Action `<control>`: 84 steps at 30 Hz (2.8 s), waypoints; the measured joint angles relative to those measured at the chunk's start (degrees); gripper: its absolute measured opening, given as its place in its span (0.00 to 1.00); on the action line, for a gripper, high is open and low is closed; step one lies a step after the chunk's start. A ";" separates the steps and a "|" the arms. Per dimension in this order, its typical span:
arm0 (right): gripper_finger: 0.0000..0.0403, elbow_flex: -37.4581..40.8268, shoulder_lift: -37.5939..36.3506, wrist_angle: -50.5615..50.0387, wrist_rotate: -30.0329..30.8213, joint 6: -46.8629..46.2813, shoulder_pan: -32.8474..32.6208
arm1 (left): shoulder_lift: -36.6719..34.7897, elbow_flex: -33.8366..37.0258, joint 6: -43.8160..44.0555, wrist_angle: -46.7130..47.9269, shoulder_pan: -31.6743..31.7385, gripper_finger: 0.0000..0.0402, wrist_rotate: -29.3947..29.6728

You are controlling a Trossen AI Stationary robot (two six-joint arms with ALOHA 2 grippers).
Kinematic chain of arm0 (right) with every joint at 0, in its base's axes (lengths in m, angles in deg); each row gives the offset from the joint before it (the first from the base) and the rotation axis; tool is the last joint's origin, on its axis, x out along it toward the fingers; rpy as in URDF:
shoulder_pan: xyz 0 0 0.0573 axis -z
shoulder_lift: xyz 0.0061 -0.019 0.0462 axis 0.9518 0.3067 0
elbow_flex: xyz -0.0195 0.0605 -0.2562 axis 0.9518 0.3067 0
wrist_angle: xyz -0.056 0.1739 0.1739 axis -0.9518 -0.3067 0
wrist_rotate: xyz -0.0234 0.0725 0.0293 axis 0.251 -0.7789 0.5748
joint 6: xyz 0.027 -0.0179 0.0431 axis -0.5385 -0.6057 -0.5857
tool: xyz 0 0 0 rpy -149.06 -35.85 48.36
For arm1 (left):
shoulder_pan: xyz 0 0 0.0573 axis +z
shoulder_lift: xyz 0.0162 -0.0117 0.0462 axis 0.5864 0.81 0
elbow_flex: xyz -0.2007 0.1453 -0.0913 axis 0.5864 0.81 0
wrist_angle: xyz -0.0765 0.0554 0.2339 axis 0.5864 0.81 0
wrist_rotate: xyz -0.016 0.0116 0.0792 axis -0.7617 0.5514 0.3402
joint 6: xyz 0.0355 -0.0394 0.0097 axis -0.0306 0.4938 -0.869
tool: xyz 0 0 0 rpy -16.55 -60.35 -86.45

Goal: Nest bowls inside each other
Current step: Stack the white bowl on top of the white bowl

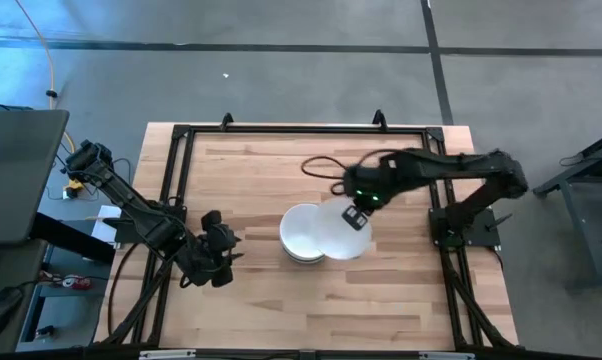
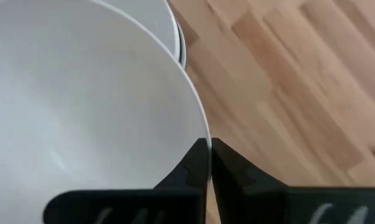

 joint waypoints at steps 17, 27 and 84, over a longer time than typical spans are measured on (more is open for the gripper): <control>0.00 -14.86 18.96 2.18 -2.59 12.80 5.41 | 0.00 0.05 1.61 7.56 -0.86 0.44 0.42; 0.00 -14.80 20.89 4.39 -2.83 14.02 6.24 | -0.02 0.07 4.69 9.23 -2.27 0.44 3.60; 0.33 -16.27 25.10 6.01 -5.06 17.48 4.77 | -3.83 0.07 6.56 6.18 -2.38 0.44 12.23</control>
